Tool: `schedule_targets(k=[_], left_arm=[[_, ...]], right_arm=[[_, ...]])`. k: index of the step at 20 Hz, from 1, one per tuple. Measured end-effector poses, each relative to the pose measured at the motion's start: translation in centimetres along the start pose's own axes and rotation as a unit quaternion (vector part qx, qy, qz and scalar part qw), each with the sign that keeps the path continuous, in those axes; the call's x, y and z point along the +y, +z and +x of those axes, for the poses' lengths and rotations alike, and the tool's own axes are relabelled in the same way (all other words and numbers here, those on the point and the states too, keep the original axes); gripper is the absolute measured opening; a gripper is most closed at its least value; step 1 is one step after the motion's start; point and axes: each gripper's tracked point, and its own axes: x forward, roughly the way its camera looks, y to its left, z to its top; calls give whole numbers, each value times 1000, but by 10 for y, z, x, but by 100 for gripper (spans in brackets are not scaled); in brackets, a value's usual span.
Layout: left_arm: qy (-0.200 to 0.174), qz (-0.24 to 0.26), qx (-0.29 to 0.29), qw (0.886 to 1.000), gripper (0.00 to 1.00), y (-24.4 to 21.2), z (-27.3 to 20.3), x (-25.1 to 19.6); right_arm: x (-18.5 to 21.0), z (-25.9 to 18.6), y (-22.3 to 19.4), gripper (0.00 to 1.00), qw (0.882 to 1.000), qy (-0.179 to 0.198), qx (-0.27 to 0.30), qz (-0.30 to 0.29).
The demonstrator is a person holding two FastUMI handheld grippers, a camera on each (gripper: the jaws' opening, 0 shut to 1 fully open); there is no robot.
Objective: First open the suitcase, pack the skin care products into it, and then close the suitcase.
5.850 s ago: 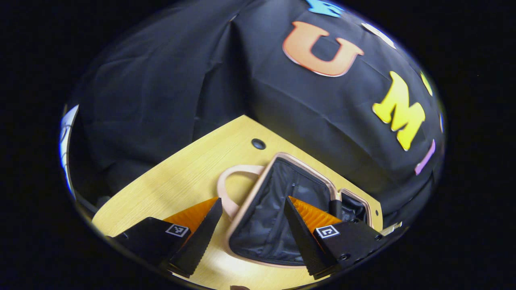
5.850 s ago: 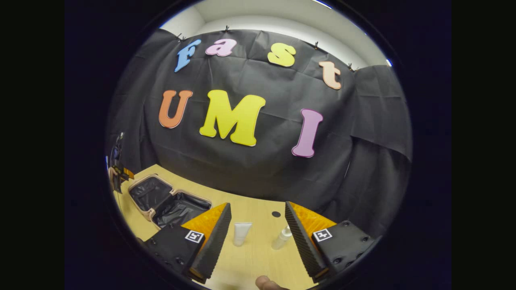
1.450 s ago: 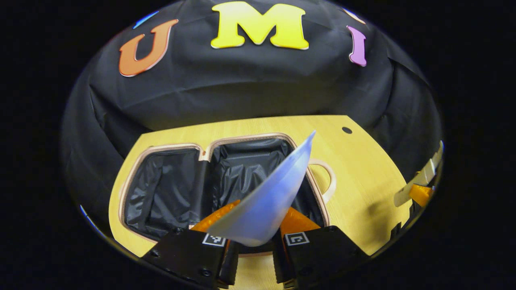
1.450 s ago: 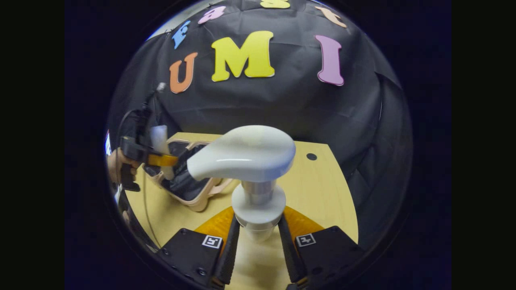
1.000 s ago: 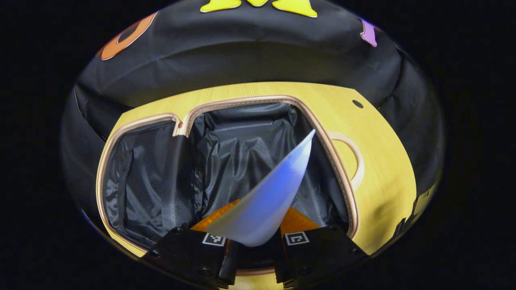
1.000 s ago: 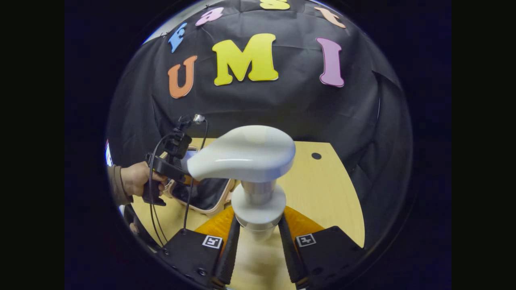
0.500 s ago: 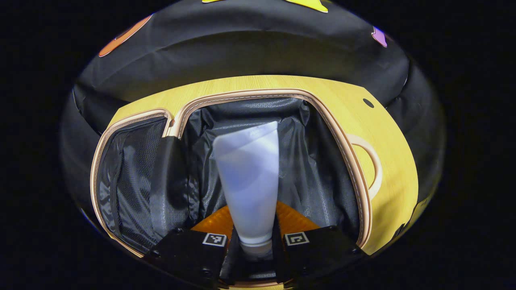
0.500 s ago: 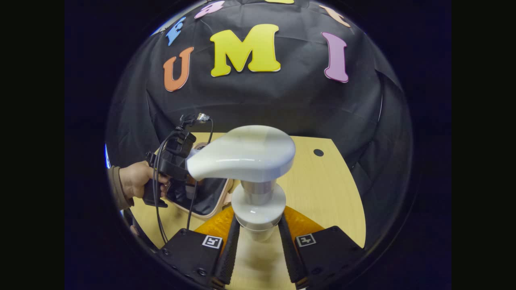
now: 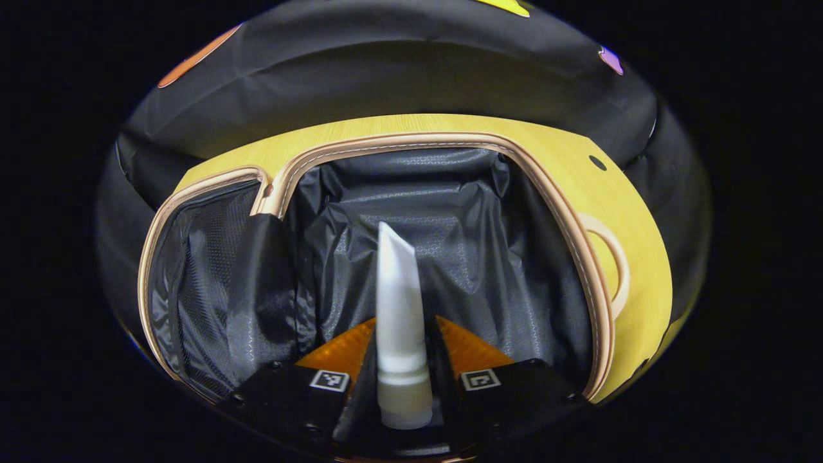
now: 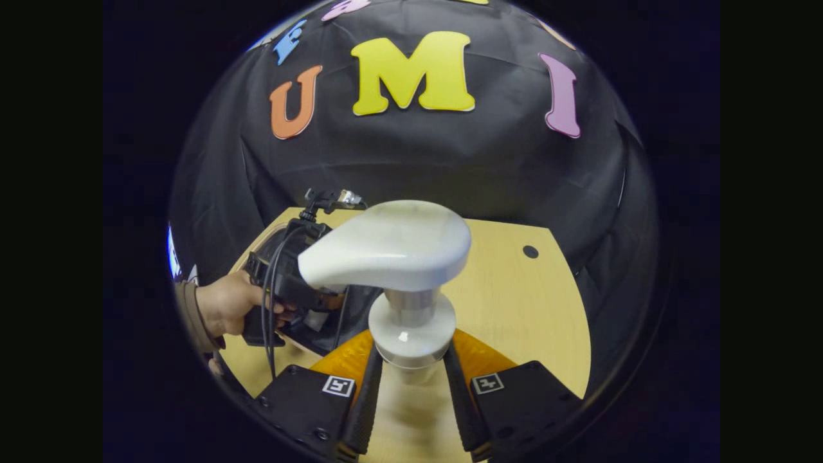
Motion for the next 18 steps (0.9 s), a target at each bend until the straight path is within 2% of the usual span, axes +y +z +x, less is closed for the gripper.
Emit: schedule_targets(k=[2, 3, 4, 8, 10, 12, 15, 16, 18], left_arm=[[1, -9, -8, 1000, 77, 0, 0, 3], [2, -12, -8, 1000, 78, 0, -1, 6], [0, -17, -9, 1000, 72, -2, -3, 6], [-16, -44, -78, 996, 85, 18, -49, 6], [-30, -50, -129, 990, 87, 27, -82, 11], [-36, -49, -188, 980, 87, 34, -119, 18], [-59, -45, -276, 958, 89, 33, -173, 23], [-56, -37, -297, 953, 95, 26, -183, 30], [-38, -21, -327, 944, 98, 13, -208, 44]], right_arm=[[9, 4, 12, 48, 1000, 6, -6, -9], [11, 6, 17, 49, 1000, 8, -10, -15], [14, 7, 23, 49, 1000, 10, -13, -22], [26, 12, 48, 49, 996, 31, -26, -76], [31, 19, 57, 49, 994, 39, -29, -101], [39, 32, 57, 49, 995, 39, -19, -91], [61, 64, 47, 47, 998, 32, 5, -58], [73, 73, 39, 48, 998, 36, 15, -48], [98, 86, 21, 49, 997, 51, 35, -44]])
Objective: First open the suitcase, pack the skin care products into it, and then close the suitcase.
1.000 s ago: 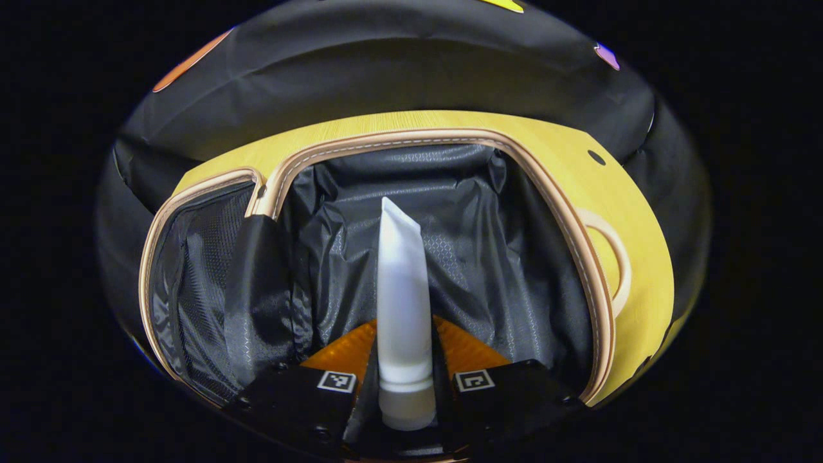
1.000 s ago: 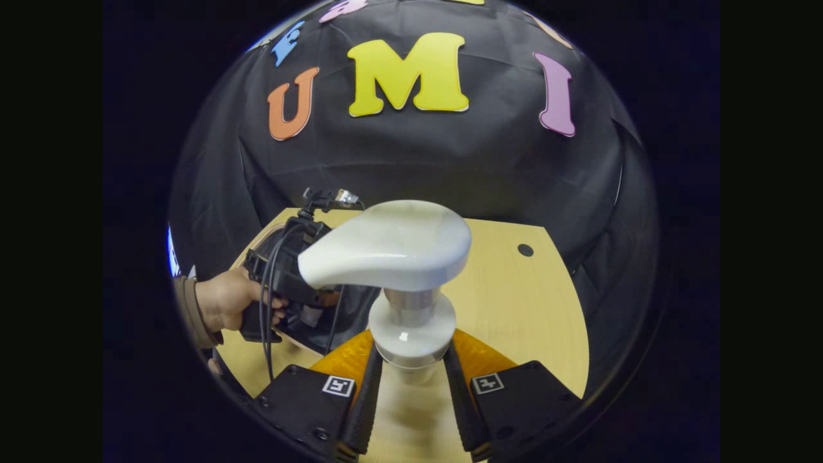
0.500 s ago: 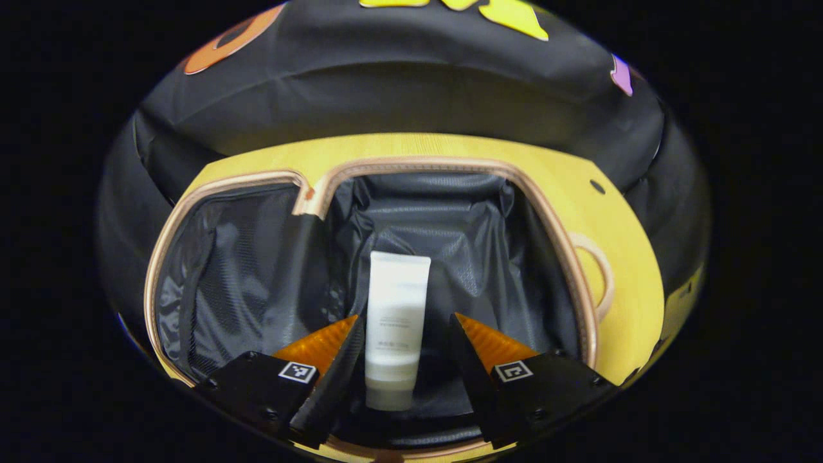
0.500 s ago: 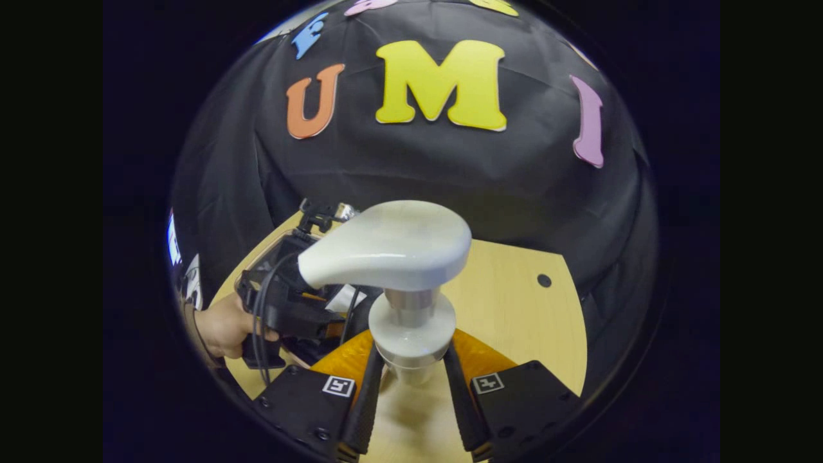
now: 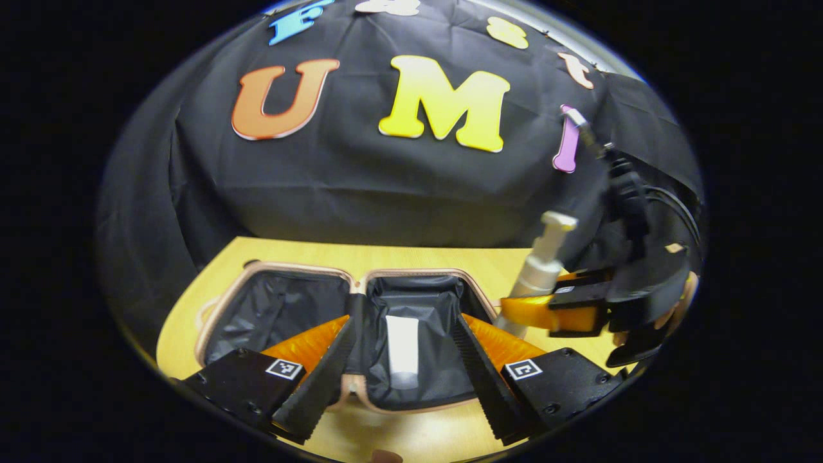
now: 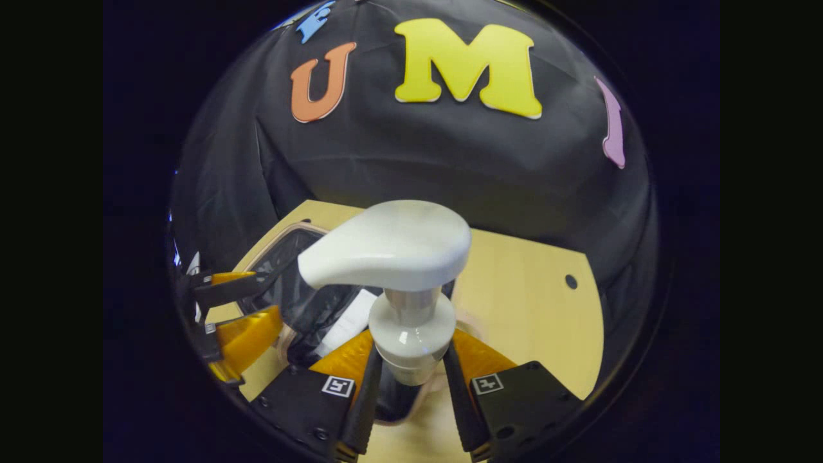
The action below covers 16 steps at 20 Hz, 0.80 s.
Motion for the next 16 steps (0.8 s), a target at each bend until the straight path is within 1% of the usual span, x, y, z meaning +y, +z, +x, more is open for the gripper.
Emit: schedule_targets(k=[1, 3, 6, 8, 11, 12, 16], left_arm=[[6, 10, -9, 1000, 98, 0, -12, 6], [12, 15, -26, 999, 98, 3, -32, 17], [15, -4, -36, 999, 98, -3, -51, 31], [31, -13, -34, 999, 98, -10, -58, 49], [62, -17, -26, 998, 98, -21, -62, 82], [70, -20, -26, 997, 98, -22, -64, 90], [90, -29, -26, 995, 98, -20, -66, 119]], right_arm=[[12, 6, -7, 48, 1000, 8, 10, -11], [31, 16, -24, 49, 999, 17, 32, -38], [39, 30, -46, 49, 995, 16, 80, -61], [40, 36, -58, 49, 993, 0, 105, -55], [42, 50, -82, 49, 986, -15, 166, -31], [42, 51, -72, 49, 988, -20, 153, -23], [46, 75, -64, 49, 985, -34, 168, -4]])
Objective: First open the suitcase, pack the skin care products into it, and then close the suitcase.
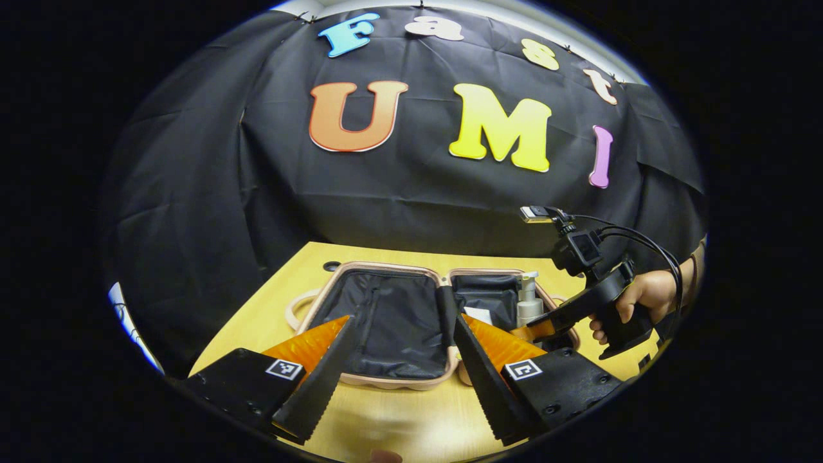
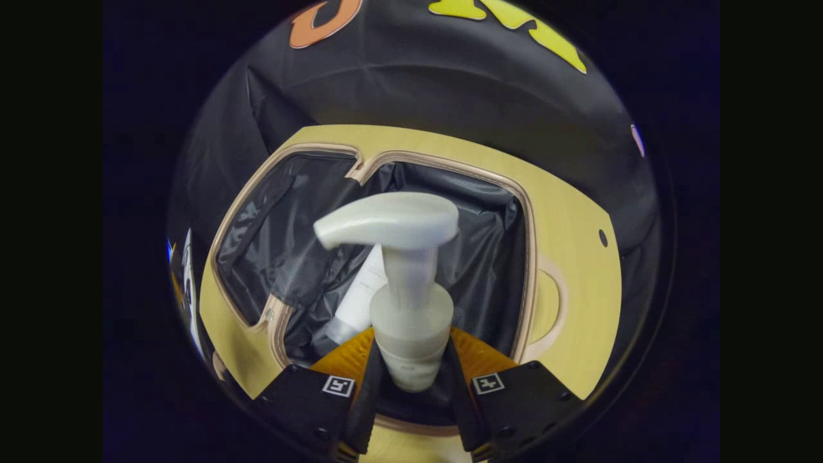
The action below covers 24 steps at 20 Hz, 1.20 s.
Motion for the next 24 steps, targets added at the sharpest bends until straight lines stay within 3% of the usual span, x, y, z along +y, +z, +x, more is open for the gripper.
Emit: schedule_targets(k=[8, 13, 14, 17, 21, 24], left_arm=[[45, -11, 10, 999, 98, -8, 17, 40], [64, -28, 24, 997, 98, -15, 23, 68], [69, -32, 27, 997, 98, -15, 24, 75], [89, -62, 23, 994, 98, -14, 29, 101], [104, -113, 27, 988, 98, -19, 38, 126], [124, -182, 33, 975, 98, -29, 50, 150]], right_arm=[[-2, 39, -23, 49, 994, -43, 79, 68], [-5, 41, -17, 51, 993, -36, 72, 92], [-5, 38, -16, 51, 993, -32, 67, 94], [-6, 21, -4, 74, 995, -16, 35, 92], [-1, -22, 12, 78, 997, 16, -15, 80], [0, -64, 14, 81, 997, 31, -53, 54]])
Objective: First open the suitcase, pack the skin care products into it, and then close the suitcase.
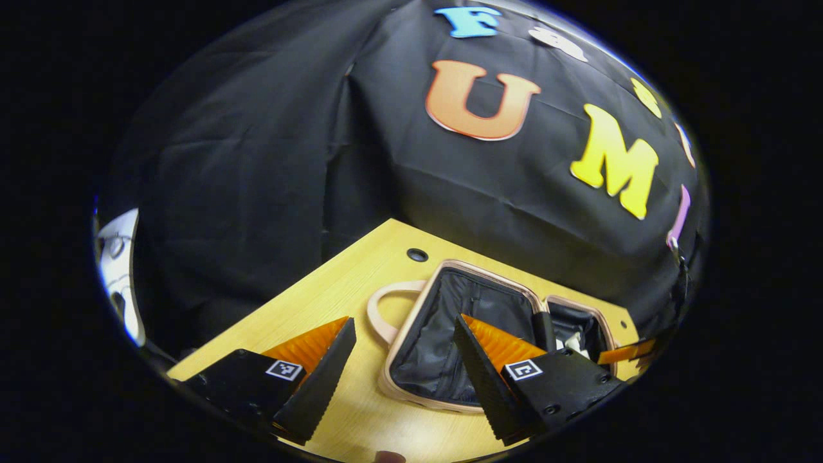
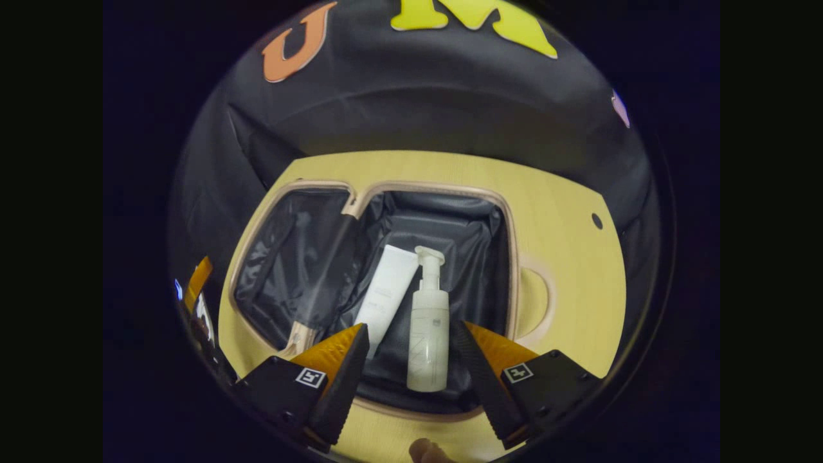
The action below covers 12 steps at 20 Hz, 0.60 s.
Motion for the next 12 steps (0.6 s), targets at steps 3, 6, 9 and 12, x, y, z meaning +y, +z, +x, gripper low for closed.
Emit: schedule_targets(k=[3, 6, 9, 12], left_arm=[[22, -101, 9, 995, 99, -6, 24, 27], [-3, -208, 44, 977, 98, -23, 53, 32], [-24, -302, 69, 950, 98, -33, 82, 31], [-43, -328, 87, 940, 95, -41, 99, 29]], right_arm=[[-3, -41, -9, 78, 1000, 2, -14, -21], [-11, -80, -17, 81, 999, 0, -27, -25], [-19, -114, -22, 81, 999, 2, -42, -14], [-30, -140, -21, 81, 998, -4, -62, -3]])
